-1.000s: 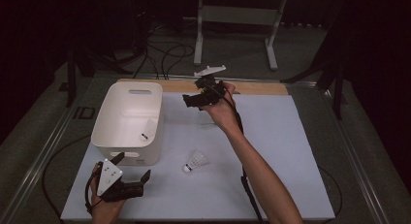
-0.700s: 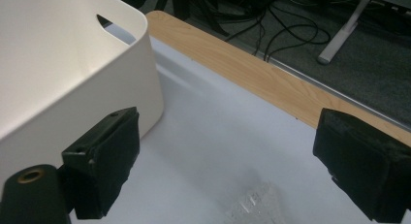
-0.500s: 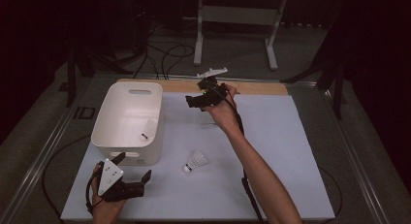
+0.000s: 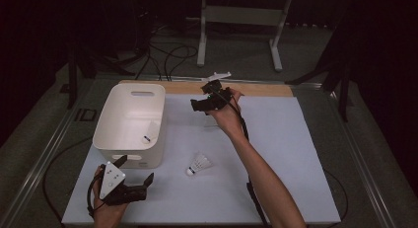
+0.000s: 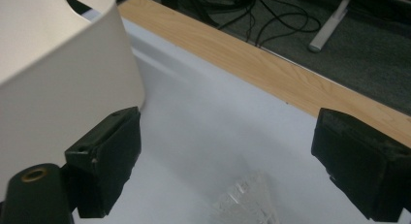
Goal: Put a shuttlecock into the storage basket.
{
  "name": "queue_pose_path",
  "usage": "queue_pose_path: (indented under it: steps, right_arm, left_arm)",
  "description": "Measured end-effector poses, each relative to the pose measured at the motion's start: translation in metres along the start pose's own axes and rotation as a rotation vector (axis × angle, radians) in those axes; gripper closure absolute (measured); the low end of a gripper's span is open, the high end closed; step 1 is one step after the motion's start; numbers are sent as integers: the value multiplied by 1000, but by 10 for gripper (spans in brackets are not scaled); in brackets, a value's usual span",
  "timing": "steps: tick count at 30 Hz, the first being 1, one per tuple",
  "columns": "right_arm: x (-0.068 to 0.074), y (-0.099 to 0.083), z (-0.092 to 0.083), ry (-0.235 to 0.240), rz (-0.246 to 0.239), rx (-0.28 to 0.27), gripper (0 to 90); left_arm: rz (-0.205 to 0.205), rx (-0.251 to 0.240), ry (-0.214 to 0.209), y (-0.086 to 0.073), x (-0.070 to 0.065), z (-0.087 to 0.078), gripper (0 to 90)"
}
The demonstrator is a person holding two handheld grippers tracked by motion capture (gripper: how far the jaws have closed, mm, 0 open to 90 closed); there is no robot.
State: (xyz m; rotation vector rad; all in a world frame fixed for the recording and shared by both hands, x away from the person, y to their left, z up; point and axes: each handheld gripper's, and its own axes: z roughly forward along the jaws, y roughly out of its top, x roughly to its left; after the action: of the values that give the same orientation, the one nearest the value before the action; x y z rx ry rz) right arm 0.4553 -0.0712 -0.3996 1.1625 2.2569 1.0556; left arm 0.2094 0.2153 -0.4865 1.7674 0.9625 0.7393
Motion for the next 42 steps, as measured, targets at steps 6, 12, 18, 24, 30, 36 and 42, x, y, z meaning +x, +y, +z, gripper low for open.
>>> queue_pose_path:
  steps: [6,12,18,24,30,36,42]
  right_arm:
    - [-3,-4,5,-12,11,11,106]
    - [-4,-9,12,-22,14,27,106]
    - [-6,-13,18,-34,22,39,108]
    - [-8,-18,23,-50,25,51,128]
    - [-12,-22,28,-67,27,69,137]
    - [-15,-26,32,-78,34,83,147]
    - [-16,-30,37,-100,31,98,158]
  left_arm:
    - [2,1,-1,0,1,0,1]
    - [1,0,-2,0,0,0,1]
    - [2,2,0,0,0,0,1]
    - [2,0,-2,0,0,0,2]
    - [2,0,-3,0,0,0,2]
    - [2,-1,-2,0,0,0,1]
    - [3,-1,-2,0,0,0,1]
